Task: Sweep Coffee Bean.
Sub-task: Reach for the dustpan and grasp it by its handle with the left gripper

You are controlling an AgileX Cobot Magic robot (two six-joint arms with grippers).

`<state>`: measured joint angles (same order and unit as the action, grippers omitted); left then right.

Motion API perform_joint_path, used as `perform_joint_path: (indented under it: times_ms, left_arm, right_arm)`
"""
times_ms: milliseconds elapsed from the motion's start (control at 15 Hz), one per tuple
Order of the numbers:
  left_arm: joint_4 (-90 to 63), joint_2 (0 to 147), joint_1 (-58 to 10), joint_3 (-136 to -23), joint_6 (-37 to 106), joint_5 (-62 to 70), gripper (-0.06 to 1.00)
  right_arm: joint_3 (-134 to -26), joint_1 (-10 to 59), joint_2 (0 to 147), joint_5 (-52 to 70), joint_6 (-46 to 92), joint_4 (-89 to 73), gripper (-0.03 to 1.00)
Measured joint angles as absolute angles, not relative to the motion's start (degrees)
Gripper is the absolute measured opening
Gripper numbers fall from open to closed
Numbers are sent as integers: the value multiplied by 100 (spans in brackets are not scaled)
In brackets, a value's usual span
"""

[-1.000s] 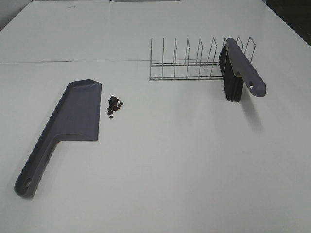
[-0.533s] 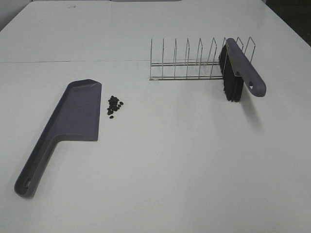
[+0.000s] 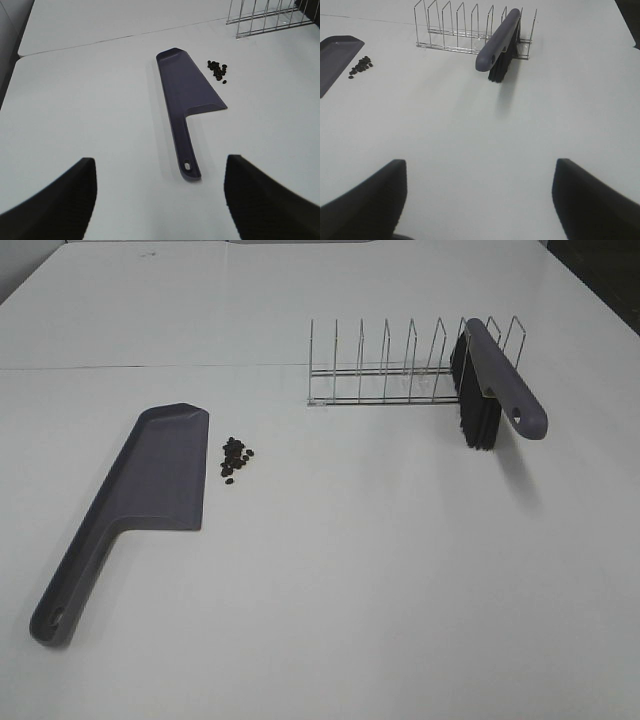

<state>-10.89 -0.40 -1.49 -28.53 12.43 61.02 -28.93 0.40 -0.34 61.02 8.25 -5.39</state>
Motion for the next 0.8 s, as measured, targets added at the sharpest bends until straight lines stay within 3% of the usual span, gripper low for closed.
perform_joint_path:
  times_ms: [800]
  left_arm:
    - [-1089, -40, -149, -2853, 1243, 6102, 67]
  right_arm:
    - [-2893, 40, -34, 6102, 825, -539, 75]
